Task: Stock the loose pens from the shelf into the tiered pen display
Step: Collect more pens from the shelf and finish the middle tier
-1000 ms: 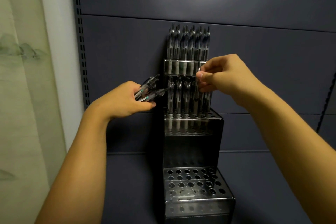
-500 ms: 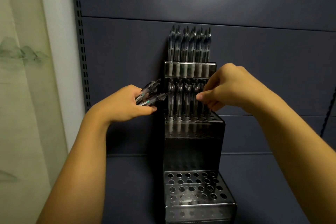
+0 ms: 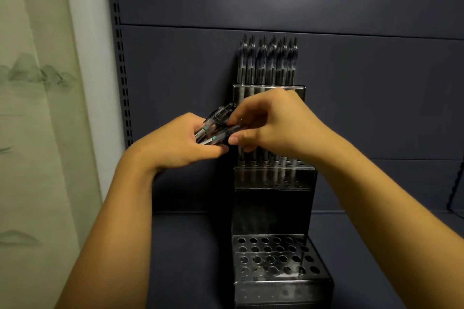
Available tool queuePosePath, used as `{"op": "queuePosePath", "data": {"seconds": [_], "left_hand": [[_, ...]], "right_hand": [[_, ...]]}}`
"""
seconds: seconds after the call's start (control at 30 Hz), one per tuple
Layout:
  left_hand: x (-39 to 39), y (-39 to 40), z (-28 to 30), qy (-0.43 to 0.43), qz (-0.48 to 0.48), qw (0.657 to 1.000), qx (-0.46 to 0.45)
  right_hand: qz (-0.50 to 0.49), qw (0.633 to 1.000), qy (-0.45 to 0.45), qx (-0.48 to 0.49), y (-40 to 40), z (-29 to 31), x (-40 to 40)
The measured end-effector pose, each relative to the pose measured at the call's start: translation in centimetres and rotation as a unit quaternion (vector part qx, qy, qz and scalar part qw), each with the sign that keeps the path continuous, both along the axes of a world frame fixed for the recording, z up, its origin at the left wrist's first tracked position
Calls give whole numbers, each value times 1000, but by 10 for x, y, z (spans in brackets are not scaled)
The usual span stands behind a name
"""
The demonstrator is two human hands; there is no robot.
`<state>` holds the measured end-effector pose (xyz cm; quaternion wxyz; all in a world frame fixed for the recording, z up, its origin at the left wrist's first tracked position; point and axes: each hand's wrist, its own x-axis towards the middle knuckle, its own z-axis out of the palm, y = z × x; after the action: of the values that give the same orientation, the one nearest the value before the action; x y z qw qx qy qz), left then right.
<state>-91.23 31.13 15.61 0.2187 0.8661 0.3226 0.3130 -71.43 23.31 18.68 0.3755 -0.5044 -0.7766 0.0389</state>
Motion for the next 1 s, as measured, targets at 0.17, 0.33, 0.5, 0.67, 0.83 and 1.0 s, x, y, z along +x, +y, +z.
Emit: {"op": "queuePosePath", "data": {"seconds": [0.17, 0.33, 0.5, 0.67, 0.83, 1.0], "left_hand": [[-1, -5, -2, -41, -13, 999, -27], [3, -5, -4, -48, -12, 998, -44], [3, 1, -10, -12, 22, 1000, -17], [7, 7, -16, 19, 49, 999, -10], [8, 5, -16, 30, 84, 996, 9], [8, 4, -21, 57, 112, 992, 22]], "right_hand": [[44, 994, 95, 21, 1, -3, 2], [90, 973, 210, 28, -4, -6, 4], [137, 916, 378, 4, -14, -1, 16], [134, 904, 406, 7, -21, 8, 33], [11, 935, 343, 88, -17, 13, 49], [-110, 955, 241, 135, -14, 12, 61]]}}
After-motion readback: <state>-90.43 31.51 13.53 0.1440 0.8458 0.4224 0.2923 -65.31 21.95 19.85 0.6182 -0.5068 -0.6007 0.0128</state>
